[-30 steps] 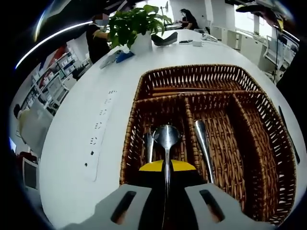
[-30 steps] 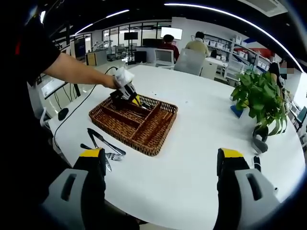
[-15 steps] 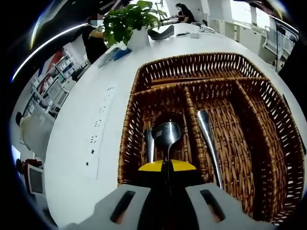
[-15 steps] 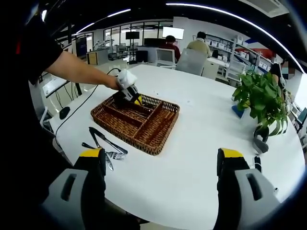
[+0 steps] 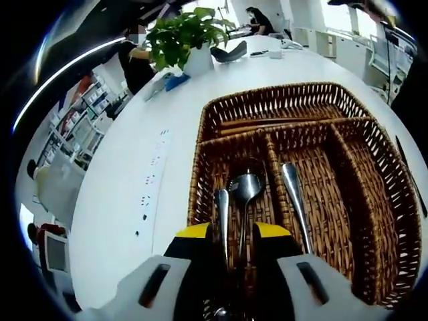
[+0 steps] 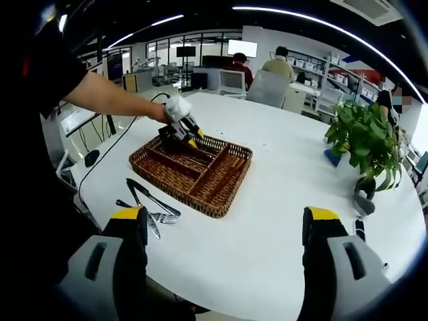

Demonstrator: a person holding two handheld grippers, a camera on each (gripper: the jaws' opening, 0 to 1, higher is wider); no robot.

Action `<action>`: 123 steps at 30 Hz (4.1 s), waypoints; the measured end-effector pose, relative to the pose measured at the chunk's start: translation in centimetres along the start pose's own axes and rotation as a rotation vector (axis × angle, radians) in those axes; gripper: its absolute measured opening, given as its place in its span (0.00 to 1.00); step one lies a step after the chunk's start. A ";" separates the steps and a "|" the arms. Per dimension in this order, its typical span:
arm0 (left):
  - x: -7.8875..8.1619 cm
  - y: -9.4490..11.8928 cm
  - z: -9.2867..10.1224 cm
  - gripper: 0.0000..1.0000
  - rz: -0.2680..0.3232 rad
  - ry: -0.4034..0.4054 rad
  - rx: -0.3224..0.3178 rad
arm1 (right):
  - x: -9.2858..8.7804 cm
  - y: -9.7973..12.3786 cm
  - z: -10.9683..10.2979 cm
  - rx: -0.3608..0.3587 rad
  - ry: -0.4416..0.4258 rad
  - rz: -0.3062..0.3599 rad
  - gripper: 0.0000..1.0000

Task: Arrange the knives, forks, and spoons in their matching storage slots by inserting each utensil handle-first until every utensil is classified and aligned in the correct compartment

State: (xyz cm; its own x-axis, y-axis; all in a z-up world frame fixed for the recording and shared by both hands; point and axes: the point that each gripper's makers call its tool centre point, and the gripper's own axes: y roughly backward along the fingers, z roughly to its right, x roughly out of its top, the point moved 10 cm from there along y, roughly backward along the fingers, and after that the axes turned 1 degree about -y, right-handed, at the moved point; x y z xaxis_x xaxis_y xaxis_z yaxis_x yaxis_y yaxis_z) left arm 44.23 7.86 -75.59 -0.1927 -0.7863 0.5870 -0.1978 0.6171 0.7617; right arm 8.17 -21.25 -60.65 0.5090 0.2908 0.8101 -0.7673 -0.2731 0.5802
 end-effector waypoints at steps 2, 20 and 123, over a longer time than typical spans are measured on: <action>-0.1 1.1 -0.2 0.28 0.013 0.013 0.012 | 0.1 0.0 0.0 0.004 0.000 0.008 1.00; -0.7 11.8 2.3 0.61 0.167 0.325 0.218 | 4.2 -2.4 1.7 0.058 0.048 0.105 1.00; 5.4 20.8 24.4 0.85 0.202 0.522 0.301 | 4.5 -5.5 0.0 0.157 0.045 0.075 1.00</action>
State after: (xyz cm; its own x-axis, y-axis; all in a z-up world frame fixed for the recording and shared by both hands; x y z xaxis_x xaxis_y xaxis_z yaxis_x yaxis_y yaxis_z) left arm 15.62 17.21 -63.27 0.2242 -0.5180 0.8255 -0.4828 0.6768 0.5558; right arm 14.67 -18.45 -60.19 0.4324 0.3041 0.8489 -0.7302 -0.4343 0.5275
